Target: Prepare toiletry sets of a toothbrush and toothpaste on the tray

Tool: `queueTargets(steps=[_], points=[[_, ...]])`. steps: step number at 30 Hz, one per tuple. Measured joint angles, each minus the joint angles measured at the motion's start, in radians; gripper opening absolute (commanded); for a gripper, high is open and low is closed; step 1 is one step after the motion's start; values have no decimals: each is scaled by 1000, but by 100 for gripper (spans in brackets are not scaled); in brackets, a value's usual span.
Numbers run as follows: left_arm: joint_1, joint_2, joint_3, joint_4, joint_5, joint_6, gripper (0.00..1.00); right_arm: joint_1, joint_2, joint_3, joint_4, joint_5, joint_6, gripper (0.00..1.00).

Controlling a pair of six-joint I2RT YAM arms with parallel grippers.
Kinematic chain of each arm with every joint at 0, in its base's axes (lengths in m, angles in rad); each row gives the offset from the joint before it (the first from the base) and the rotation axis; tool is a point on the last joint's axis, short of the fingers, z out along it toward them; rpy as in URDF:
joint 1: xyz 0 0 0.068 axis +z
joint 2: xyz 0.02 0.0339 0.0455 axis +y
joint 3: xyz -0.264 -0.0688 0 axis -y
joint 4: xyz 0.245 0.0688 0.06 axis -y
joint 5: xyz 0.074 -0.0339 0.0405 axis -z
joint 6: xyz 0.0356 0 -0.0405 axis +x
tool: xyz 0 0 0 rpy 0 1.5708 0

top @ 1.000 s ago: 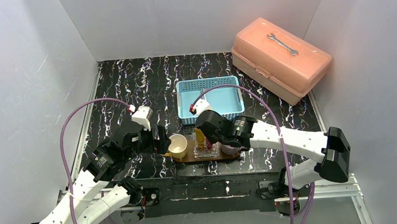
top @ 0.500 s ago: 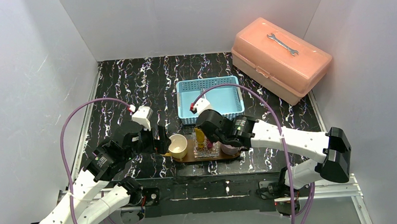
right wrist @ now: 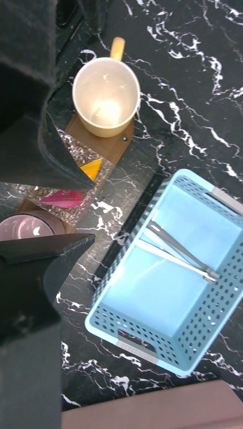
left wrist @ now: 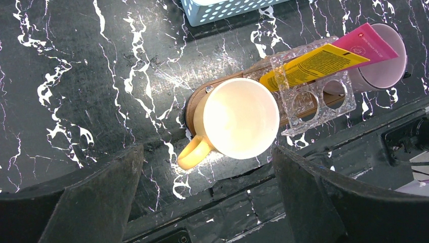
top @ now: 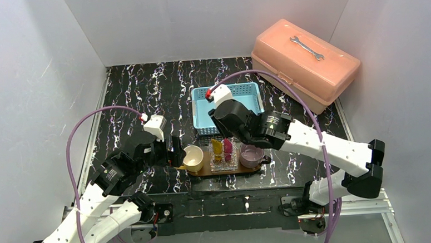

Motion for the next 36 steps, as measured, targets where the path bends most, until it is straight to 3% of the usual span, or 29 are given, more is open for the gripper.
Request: queueTargets(steps=[8, 25, 36], points=[[0, 0, 0, 0, 0, 0, 99, -56, 113, 105, -7, 0, -58, 47], [0, 26, -14, 25, 65, 16, 99, -388, 430, 245, 13, -262, -105, 51], [0, 39, -27, 39, 90, 19, 99, -467, 577, 285, 53, -350, -100, 50]])
